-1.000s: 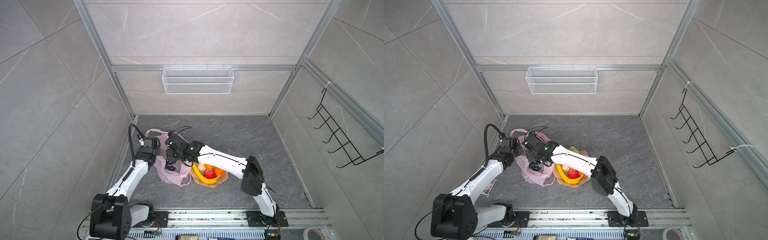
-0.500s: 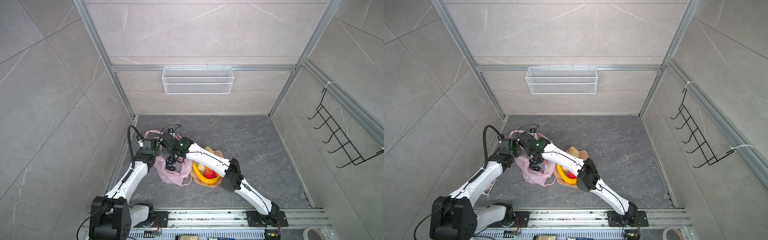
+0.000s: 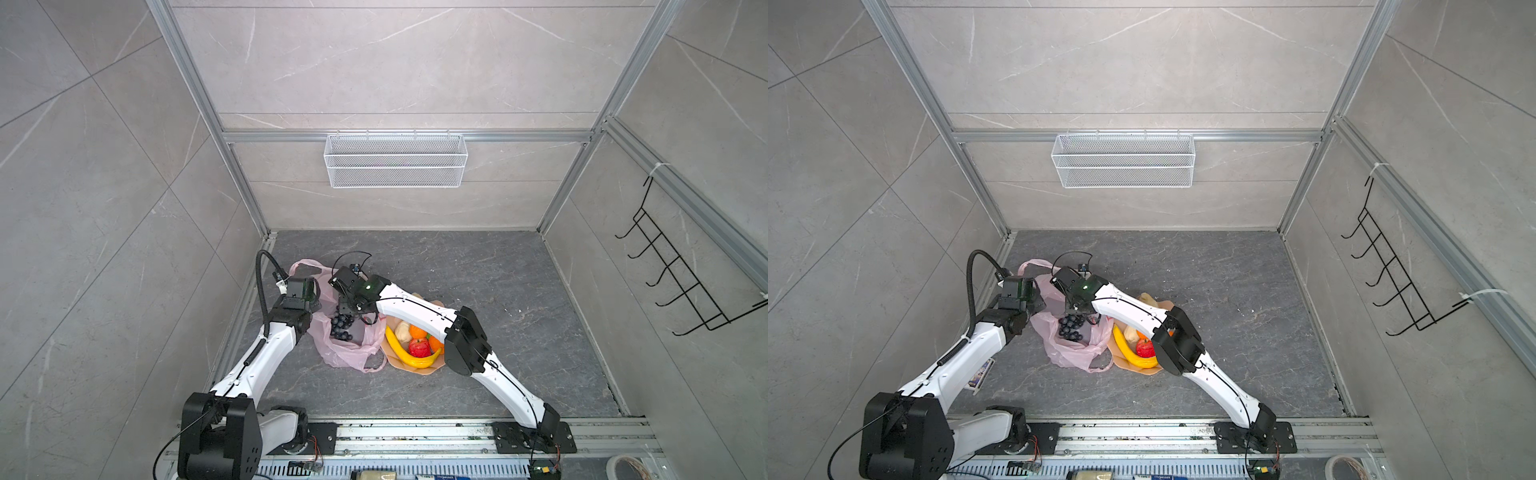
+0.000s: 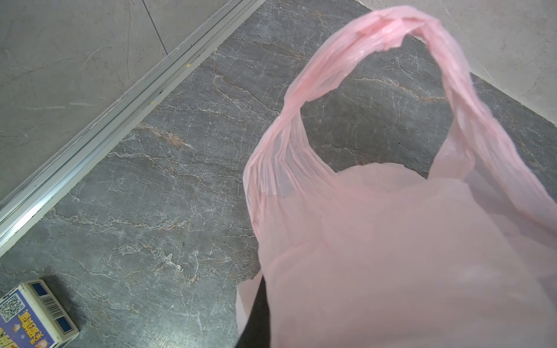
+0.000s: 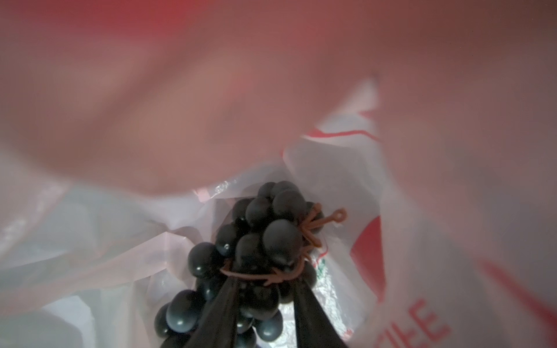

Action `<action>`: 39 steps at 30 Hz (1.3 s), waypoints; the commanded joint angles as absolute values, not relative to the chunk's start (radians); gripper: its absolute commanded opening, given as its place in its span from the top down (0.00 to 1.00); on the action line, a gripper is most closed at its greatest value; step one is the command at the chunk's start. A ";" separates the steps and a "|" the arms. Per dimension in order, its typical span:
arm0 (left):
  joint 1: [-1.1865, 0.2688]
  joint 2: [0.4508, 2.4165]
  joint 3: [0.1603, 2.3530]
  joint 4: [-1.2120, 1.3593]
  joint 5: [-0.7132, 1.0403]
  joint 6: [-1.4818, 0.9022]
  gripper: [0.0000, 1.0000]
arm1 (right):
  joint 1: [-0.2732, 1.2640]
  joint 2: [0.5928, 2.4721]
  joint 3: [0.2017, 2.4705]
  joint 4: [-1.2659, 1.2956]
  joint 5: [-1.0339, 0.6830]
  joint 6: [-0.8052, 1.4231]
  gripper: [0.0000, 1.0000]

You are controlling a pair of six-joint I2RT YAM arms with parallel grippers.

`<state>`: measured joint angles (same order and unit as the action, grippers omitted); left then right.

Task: Take the fake fruits out of the plastic bag
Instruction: 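Reach down into the bag and grasp the grapes with the right gripper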

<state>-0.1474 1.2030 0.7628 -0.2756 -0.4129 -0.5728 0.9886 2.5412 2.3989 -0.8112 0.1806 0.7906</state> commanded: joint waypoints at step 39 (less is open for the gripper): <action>-0.150 1.184 0.767 -0.256 -0.427 -0.578 1.00 | 0.954 2.487 2.352 -0.744 0.174 0.801 0.81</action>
<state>-0.1474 1.2030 0.7624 -0.2756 -0.4129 -0.5724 0.9485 2.5114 2.3650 -0.7139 0.1532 0.8085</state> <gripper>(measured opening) 0.046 0.195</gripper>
